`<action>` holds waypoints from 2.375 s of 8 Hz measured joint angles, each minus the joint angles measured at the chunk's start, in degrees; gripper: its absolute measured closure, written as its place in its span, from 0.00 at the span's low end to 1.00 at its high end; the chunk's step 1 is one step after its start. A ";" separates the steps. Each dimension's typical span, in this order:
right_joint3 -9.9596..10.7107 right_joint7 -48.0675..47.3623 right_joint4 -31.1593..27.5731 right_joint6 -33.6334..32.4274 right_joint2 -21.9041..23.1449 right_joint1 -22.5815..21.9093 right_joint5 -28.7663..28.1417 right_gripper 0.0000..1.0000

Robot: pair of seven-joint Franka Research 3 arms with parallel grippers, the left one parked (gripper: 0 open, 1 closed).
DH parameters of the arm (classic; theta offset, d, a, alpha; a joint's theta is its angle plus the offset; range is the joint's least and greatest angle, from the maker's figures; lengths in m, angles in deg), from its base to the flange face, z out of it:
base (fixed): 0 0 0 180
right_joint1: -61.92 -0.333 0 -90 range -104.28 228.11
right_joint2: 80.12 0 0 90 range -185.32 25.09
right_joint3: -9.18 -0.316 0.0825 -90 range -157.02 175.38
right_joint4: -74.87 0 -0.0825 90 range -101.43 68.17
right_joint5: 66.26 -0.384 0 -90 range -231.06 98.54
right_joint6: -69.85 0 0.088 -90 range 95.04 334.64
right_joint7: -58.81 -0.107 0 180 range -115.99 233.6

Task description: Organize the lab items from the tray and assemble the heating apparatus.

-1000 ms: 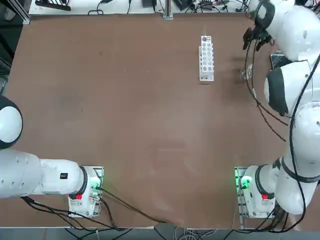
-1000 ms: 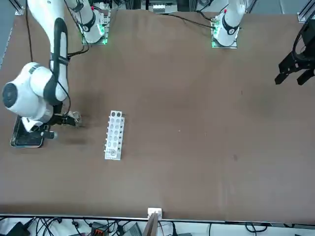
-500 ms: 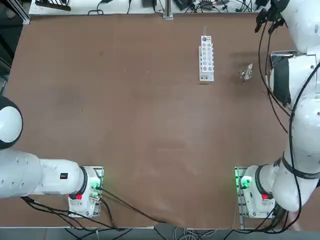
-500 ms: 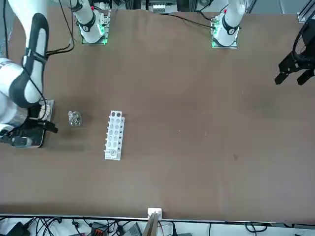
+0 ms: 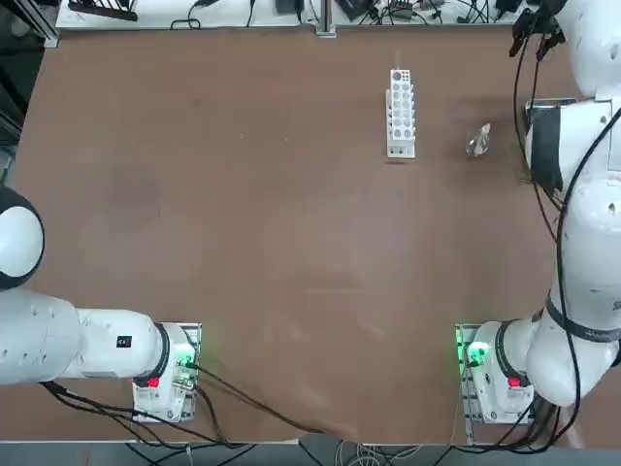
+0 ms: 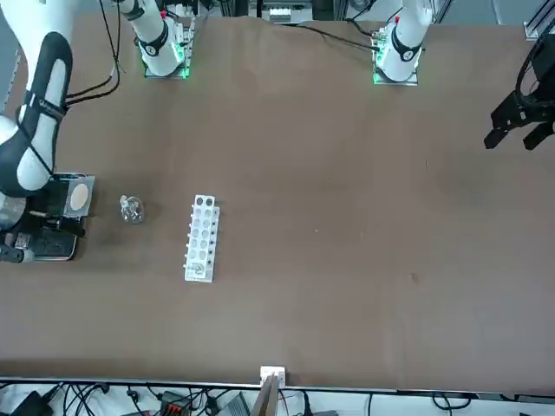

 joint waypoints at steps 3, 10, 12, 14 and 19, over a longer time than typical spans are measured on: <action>-2.64 0.63 -0.14 0.15 -0.67 7.32 0.10 0.01; -7.17 -19.84 -13.66 19.25 4.01 15.23 7.22 0.06; -8.40 -24.77 -17.90 20.90 9.25 16.19 8.70 0.07; -8.79 -25.26 -20.19 21.12 13.17 18.01 8.90 0.07; -13.47 -25.72 -24.91 27.13 14.62 23.35 8.91 0.10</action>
